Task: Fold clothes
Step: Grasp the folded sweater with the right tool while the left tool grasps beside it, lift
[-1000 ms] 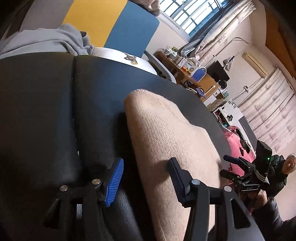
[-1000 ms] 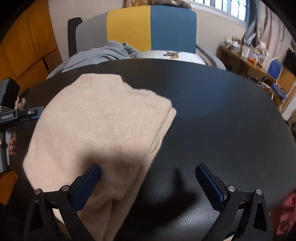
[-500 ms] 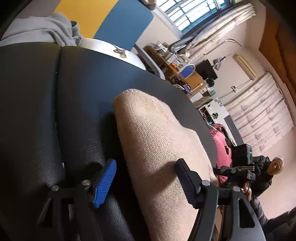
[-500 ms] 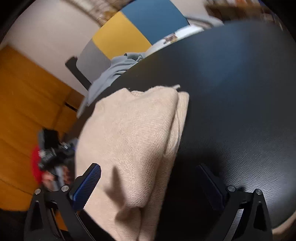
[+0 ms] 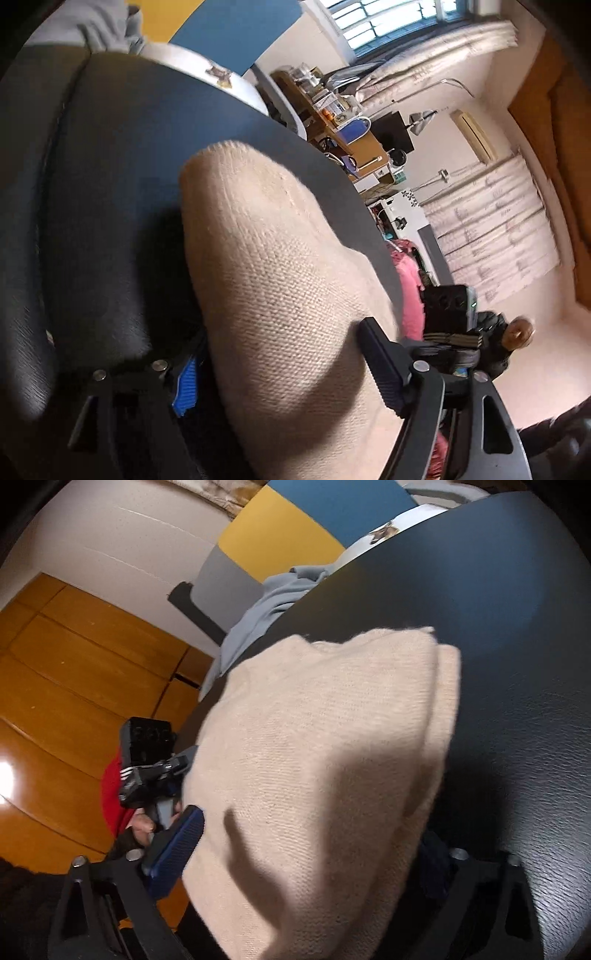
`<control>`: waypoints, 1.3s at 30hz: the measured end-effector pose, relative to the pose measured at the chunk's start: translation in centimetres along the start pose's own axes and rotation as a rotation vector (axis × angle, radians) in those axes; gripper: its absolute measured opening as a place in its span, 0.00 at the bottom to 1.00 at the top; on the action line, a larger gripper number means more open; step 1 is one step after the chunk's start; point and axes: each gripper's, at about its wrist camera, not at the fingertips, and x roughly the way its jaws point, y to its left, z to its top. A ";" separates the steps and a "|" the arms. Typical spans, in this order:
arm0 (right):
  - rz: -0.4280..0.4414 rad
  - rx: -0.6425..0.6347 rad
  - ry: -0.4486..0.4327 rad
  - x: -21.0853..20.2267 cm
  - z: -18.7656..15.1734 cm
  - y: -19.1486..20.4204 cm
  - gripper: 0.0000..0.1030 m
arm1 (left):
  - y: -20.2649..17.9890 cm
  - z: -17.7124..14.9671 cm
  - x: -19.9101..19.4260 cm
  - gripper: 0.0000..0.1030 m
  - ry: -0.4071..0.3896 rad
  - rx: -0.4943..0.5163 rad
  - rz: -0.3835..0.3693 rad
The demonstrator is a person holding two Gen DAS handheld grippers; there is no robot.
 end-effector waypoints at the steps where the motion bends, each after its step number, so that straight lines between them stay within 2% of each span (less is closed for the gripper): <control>1: -0.020 0.005 0.008 -0.1 -0.2 -0.1 0.43 | -0.4 0.0 0.2 0.71 0.016 0.014 0.014; 2: -0.020 0.017 0.010 0.1 -0.5 -0.3 0.41 | -0.8 -0.1 0.4 0.66 0.016 0.028 0.034; 3: -0.019 0.010 0.005 0.2 -0.7 -0.2 0.41 | -1.3 -0.2 0.5 0.53 0.010 0.041 0.055; 4: -0.022 -0.007 -0.002 0.3 -0.9 0.0 0.41 | -1.7 -0.4 0.3 0.47 -0.004 0.057 0.067; 6: -0.016 -0.001 -0.015 0.4 -1.0 0.2 0.40 | -2.5 -0.8 -0.5 0.43 -0.036 0.057 0.064; 9: 0.005 0.015 -0.026 0.6 -1.2 0.4 0.40 | -3.5 -2.1 -2.5 0.42 -0.096 0.053 0.041; 12: 0.079 0.029 -0.006 1.2 -1.9 0.8 0.40 | -3.9 -4.2 -5.1 0.42 -0.149 0.040 0.049; 17: 0.241 0.011 0.043 4.5 -2.9 4.3 0.40 | -5.1 -8.4 -12.3 0.42 -0.276 0.058 0.109; 19: 0.293 -0.025 0.081 6.5 -2.9 6.7 0.40 | -5.8 -10.1 -16.0 0.42 -0.355 0.064 0.145; 25: 0.456 -0.210 0.244 15.5 -1.1 18.7 0.40 | -6.7 -14.3 -28.9 0.42 -0.646 0.058 0.275; 29: 0.569 -0.409 0.323 20.9 1.5 30.6 0.40 | -8.4 -15.9 -38.8 0.42 -0.876 0.108 0.395; 31: 0.613 -0.514 0.334 23.1 3.0 37.2 0.40 | -9.0 -16.3 -43.8 0.42 -0.985 0.126 0.457; 34: 0.653 -0.648 0.336 26.1 5.1 46.5 0.40 | -7.8 -16.0 -50.9 0.42 -1.113 0.082 0.521; 37: 0.647 -0.763 0.345 29.8 6.7 55.3 0.40 | -4.3 -15.5 -55.1 0.42 -1.132 -0.073 0.605; 39: 0.575 -0.832 0.397 33.8 6.7 59.4 0.40 | -0.2 -15.7 -56.4 0.42 -1.080 -0.250 0.657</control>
